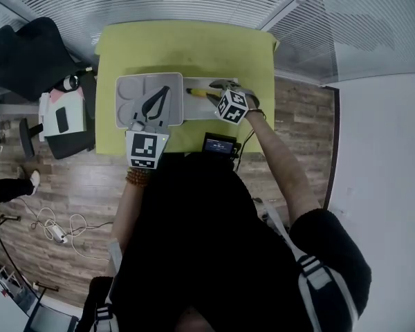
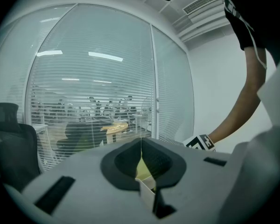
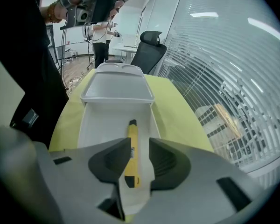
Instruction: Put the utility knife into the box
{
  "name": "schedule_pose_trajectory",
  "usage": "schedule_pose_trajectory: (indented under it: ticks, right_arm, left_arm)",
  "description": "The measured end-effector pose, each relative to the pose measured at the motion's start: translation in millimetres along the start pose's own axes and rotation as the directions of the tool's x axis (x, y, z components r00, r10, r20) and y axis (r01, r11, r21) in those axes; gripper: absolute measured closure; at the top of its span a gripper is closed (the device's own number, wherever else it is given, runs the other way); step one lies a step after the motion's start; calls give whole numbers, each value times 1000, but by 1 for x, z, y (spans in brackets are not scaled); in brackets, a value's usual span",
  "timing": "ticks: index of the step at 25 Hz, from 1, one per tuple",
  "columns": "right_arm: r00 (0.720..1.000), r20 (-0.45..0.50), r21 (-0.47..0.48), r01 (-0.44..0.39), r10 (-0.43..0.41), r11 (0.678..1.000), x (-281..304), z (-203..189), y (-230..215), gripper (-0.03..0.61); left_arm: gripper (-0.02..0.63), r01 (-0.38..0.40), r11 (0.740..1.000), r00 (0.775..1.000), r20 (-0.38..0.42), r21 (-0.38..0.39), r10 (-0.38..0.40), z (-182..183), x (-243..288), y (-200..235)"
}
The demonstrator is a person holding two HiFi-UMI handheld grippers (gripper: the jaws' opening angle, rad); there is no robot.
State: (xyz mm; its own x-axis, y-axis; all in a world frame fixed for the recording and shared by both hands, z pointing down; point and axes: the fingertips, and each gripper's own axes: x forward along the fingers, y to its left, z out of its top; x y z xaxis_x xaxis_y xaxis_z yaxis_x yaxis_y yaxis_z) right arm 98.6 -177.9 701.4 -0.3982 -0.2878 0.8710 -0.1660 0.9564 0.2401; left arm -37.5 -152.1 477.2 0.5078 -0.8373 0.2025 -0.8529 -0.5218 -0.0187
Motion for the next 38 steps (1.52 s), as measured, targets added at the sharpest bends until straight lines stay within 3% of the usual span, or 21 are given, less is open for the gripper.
schedule_pose_trajectory:
  ticks: [24,38]
  right_arm:
    - [984,112,-58,149,-142,987,-72,60,-20,457]
    - [922,255,36,293,-292,956,-135,113,-60,460]
  left_arm:
    - [601,20,1000,999,30,12,-21,8,1,-4]
    - [601,45,999,998,39,7,-46,11,8,-1]
